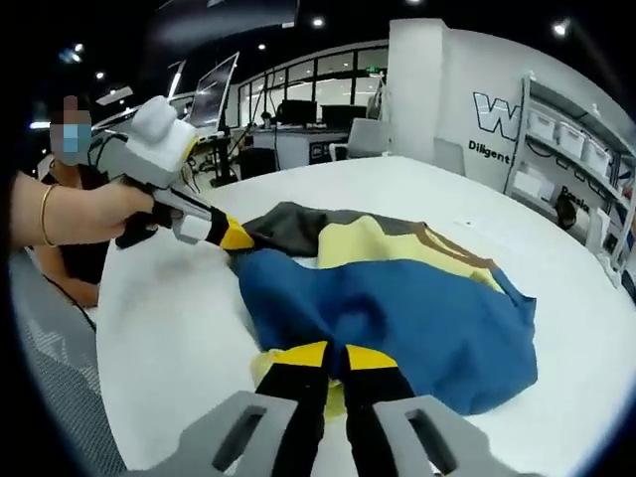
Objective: Fold the garment on the visible template until the final outline fits inside the template.
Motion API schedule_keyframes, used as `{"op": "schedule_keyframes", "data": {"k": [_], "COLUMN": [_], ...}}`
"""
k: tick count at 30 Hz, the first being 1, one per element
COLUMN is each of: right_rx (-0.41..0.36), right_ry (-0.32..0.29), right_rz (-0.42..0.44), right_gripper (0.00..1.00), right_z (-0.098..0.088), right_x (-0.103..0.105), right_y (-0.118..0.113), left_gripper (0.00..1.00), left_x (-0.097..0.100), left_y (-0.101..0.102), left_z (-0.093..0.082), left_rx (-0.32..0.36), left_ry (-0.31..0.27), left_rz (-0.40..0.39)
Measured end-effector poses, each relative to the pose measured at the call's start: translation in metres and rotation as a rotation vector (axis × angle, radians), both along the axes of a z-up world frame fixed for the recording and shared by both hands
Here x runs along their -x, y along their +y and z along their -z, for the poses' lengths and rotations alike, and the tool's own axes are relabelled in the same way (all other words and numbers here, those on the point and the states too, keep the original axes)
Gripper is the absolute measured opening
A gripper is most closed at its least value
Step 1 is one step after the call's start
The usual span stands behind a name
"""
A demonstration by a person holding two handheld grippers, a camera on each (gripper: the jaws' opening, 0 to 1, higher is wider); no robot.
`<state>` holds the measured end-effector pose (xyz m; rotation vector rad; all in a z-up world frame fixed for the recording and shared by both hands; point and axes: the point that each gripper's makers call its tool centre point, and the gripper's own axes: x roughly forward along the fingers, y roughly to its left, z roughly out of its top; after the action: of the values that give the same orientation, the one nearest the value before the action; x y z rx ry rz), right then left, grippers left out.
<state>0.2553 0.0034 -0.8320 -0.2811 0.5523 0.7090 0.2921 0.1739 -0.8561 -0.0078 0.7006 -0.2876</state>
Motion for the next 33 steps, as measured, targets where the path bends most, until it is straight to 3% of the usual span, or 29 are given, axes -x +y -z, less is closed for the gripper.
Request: {"op": "schedule_keyframes", "data": {"k": [24,33], "right_rx": [-0.02,0.003], "right_ry": [-0.004,-0.017], "right_rz": [0.089,0.155], "right_gripper": [0.0,0.0], "right_z": [-0.016,-0.024], "right_x": [-0.01,-0.023], "right_y": [-0.038,-0.074], "left_gripper": [0.0,0.0], "left_x": [0.001,0.0], "left_y": [0.015,0.02], "left_z": [0.0,0.0], "left_rx": [-0.014,-0.02], "left_ry": [0.016,0.019], "left_rz": [-0.045,-0.052]}}
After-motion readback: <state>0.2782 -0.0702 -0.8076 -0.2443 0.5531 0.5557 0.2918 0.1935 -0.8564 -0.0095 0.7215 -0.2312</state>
